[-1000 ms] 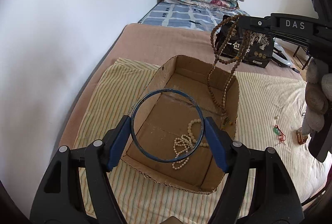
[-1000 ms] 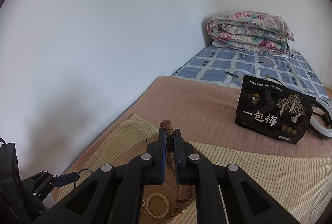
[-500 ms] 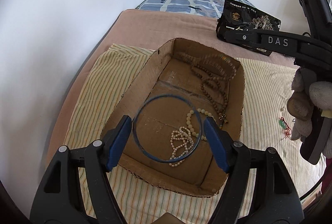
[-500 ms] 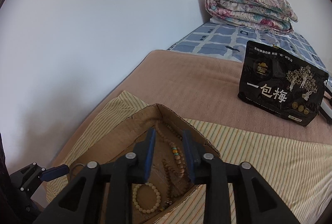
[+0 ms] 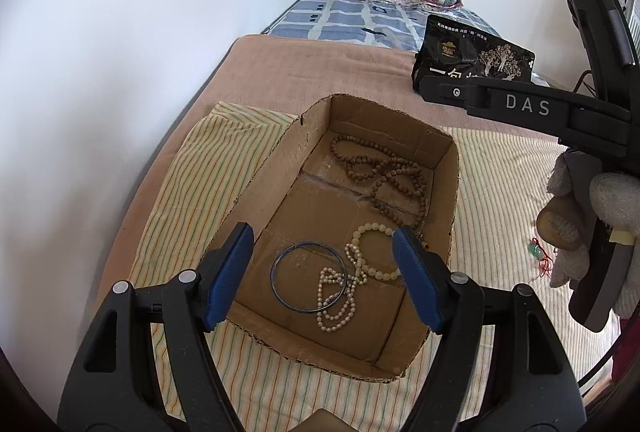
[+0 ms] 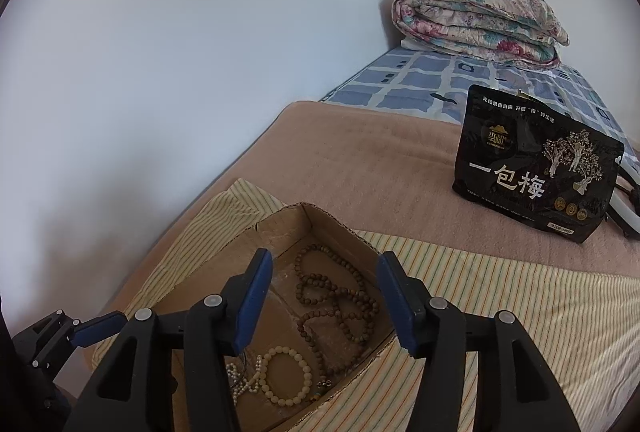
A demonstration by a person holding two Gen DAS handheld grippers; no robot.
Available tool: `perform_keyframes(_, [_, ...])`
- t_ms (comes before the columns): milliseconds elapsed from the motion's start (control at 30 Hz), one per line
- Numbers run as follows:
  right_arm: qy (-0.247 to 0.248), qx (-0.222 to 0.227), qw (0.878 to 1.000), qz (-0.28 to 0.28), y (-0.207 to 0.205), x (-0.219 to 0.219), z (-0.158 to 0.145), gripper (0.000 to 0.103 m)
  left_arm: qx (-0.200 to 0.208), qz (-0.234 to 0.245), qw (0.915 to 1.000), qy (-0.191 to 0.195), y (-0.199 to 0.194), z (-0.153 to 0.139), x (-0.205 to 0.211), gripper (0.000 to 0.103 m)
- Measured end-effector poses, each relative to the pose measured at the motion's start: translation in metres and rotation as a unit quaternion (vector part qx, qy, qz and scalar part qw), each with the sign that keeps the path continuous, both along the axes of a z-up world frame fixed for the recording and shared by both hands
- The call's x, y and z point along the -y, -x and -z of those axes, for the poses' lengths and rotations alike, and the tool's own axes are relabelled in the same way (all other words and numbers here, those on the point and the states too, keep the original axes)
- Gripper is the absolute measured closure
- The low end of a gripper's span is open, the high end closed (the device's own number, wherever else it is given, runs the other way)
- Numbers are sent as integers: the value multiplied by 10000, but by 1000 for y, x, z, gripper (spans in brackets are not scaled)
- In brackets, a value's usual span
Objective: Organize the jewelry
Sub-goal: 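Withdraw both open tools from the box toward the remaining watch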
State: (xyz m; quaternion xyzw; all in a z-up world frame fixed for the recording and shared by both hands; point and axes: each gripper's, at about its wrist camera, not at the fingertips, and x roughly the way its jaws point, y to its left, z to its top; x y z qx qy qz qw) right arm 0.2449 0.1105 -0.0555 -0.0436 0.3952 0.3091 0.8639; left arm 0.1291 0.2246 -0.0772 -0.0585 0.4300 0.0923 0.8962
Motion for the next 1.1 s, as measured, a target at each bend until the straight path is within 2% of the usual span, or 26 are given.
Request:
perform_keyframes(200, [-80,173,9998,70,9,17,-17,41,209,27,9998,-10,3,-13,9,29])
perform_keyframes(367, [-169,401,9988,242,17,46,-37,27,407,150,9990,61,5,-25,25,29])
perform_keyframes(400, [-184,446,9985,275,19,53,-41,26,442,188,9988,51,5,-27,30,29])
perform_keyframes(467, [-170,546,9977,364,22,69,-47,16,509,278,9983,55,5,-30,39,29])
perform_keyframes(600, [-10,702,9957,605,28,109,-55,14,543,505,9972,108,-1,-32,63,29])
perform_keyframes(767, [98,852,9905,1077,37,169,-62,2,530,839,9949,192,-12,-29,100,29])
perform_keyframes(933, [331,971,9844,1432,52,226,-62,0,395,1211,9914,294,-23,-18,141,29])
perform_keyframes(1100, [604,902,9810,1609,69,273,-51,0,152,1510,9878,359,-37,2,176,29])
